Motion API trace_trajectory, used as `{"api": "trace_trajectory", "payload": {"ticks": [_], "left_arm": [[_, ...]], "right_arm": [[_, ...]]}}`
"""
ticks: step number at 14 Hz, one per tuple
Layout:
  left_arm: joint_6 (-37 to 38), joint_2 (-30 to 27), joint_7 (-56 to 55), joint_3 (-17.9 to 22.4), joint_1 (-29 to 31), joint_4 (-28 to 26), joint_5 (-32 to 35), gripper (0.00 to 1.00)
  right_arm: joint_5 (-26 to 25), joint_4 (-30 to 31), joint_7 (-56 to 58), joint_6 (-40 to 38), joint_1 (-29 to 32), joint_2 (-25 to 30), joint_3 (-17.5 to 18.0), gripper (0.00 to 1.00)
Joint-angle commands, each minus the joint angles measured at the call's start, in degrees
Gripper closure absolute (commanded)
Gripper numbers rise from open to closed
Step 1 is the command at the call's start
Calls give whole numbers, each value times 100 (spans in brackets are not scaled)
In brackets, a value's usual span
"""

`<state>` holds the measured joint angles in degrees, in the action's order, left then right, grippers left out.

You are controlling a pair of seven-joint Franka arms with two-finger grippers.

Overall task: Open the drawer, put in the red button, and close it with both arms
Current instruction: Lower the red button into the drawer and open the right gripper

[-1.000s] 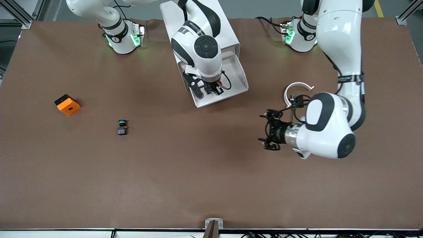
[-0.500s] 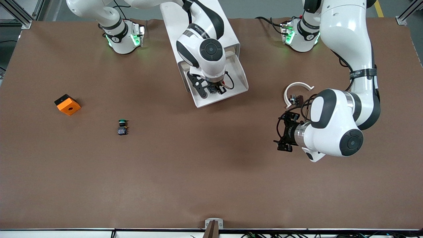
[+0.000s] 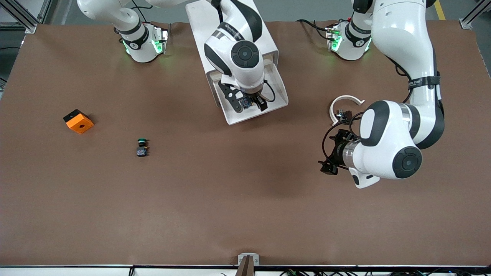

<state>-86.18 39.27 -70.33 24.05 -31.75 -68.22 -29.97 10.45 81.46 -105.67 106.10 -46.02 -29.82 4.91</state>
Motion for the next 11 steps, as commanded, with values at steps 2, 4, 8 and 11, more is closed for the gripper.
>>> {"api": "trace_trajectory", "payload": {"ticks": [2,4,8,11], "left_arm": [[-4,-271,1035,-76,-182,-130,140,0],[-135,-280,1773,-76,-208,-156,140,0],[-241,-315,3030,-76,-296,-156,316,0],[-250,-350,3515,-85,-305,-235,369,0]], "right_arm": [[221,-885,142,-1291,400,204,1,0],[221,-921,790,-1775,707,572,1,0],[212,-877,3081,-2934,1594,1337,-43,0],[203,-737,4874,-3428,2446,1786,-52,0]]}}
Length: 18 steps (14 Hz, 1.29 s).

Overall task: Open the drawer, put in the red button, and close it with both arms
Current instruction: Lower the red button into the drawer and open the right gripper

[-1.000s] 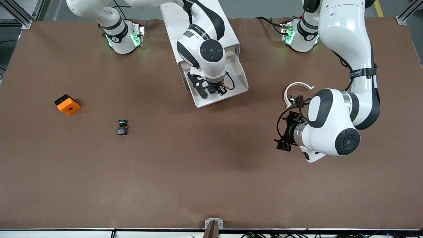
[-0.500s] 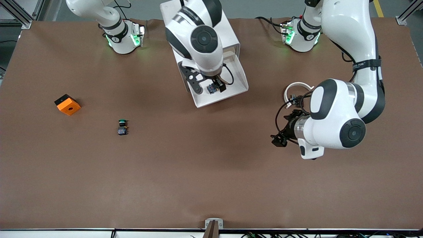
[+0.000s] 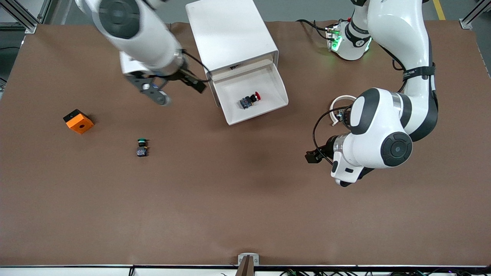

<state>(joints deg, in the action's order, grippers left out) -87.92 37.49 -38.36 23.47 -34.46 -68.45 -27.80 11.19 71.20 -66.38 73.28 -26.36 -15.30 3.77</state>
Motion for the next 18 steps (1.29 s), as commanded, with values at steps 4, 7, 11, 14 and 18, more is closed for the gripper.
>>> {"api": "trace_trajectory", "payload": {"ticks": [4,7,11,14,18], "left_arm": [[-471,-172,1547,-35,-288,-370,195,0],[-532,-190,1629,-35,-544,-362,415,0],[-822,-137,1594,-44,-746,-380,415,0],[-1033,-102,1515,-53,-790,-388,371,0],[-1525,-23,848,-114,-1089,-792,328,0]], "right_arm": [[-134,1455,3073,176,1342,1325,54,0],[-266,2177,4131,608,1844,1828,54,0],[-372,2407,5203,793,2503,1935,54,0],[-477,2574,5504,960,2706,1978,54,0],[-608,3424,5504,1714,2663,2495,71,0]]}}
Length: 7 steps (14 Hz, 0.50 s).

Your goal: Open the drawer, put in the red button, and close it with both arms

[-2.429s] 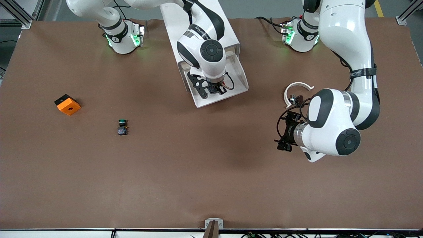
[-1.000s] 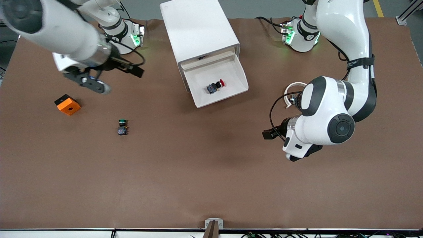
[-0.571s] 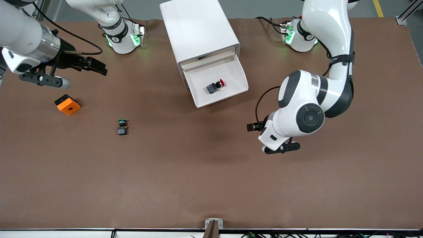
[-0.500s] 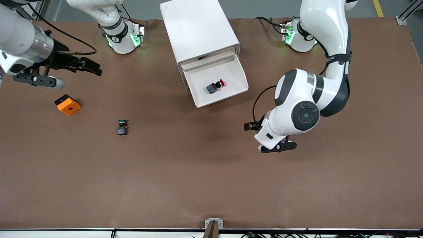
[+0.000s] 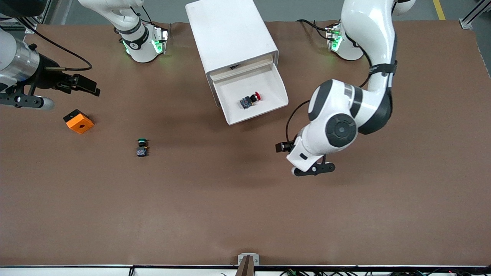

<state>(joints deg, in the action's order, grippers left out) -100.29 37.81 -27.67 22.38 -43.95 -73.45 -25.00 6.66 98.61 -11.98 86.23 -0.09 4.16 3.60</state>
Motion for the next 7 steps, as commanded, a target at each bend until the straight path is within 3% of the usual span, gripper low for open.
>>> {"api": "trace_trajectory", "payload": {"ticks": [1,3,7], "left_arm": [[-359,-55,-265,-84,-140,-318,22,0],[-455,-63,-327,-295,-253,-519,21,0],[-1034,-642,-388,-313,-667,-1573,39,0]], "right_arm": [[-200,817,73,560,9,664,105,0],[-217,792,125,553,18,674,105,0],[-253,503,460,378,141,665,-9,0]]}}
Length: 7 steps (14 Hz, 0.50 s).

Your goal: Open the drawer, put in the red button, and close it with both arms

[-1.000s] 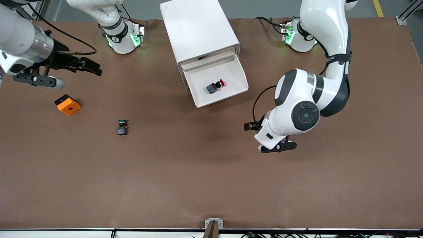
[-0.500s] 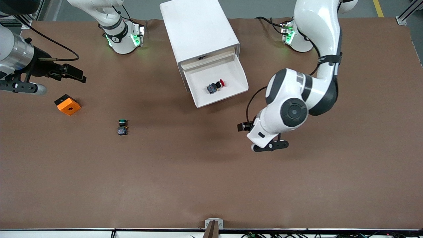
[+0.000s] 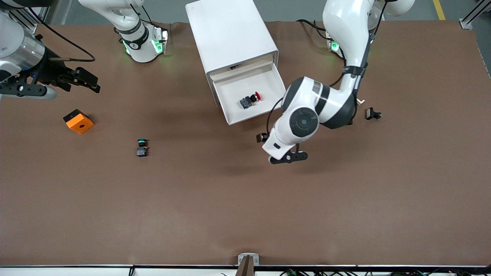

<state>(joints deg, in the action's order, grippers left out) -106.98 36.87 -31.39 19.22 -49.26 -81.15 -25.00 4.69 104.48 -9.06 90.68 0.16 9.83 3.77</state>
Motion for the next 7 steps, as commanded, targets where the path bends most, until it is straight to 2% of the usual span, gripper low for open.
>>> {"api": "trace_trajectory", "payload": {"ticks": [1,5,7], "left_arm": [[-594,-636,-7,-6,-180,-1015,57,0],[-1412,-830,-252,-15,-628,-1858,57,0],[-1545,-944,-332,-41,-768,-2149,31,0]], "right_arm": [[-99,-190,159,-138,116,90,-25,0],[-240,-384,159,-253,116,72,-16,0],[-240,-437,150,-253,98,63,-7,0]]}}
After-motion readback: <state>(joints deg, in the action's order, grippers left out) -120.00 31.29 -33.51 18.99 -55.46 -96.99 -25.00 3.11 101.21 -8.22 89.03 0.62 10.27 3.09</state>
